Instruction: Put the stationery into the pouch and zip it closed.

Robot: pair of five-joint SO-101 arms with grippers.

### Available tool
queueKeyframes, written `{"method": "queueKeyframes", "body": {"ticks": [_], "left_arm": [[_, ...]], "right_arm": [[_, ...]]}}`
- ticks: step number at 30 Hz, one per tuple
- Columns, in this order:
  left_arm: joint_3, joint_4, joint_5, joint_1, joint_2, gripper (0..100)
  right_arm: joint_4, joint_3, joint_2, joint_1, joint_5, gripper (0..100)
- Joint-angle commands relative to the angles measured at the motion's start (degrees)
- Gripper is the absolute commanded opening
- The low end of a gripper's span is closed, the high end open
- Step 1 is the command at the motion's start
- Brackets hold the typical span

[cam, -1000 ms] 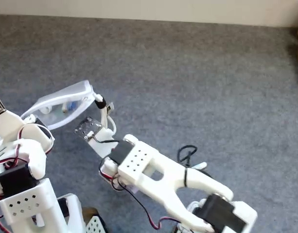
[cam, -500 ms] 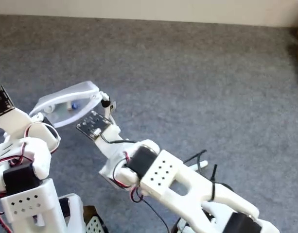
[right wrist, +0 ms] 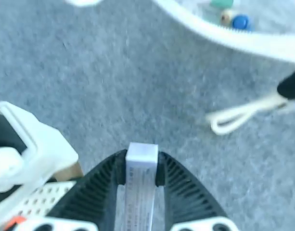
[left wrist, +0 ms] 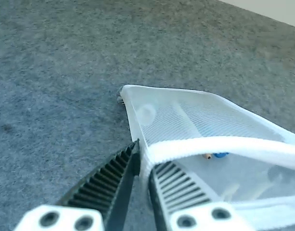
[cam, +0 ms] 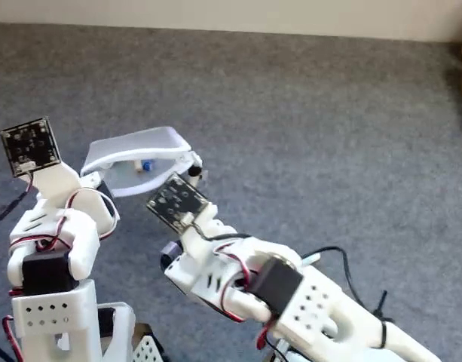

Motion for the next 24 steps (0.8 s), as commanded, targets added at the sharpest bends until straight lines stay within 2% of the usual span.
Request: {"method": "queueKeyframes", "body": {"ticks": [1,24], "left_arm": [[-4.18,-0.97,-0.35,2.42,-0.22,1],[-3.65,-0.97,-0.53,2.59,-0.22,1]], "right_arm": [[-5.76,2.77,-6.11,-0.57,0.7,0.5],[-37.67,25.89,-29.23,-0.48,0.7,0.5]]}}
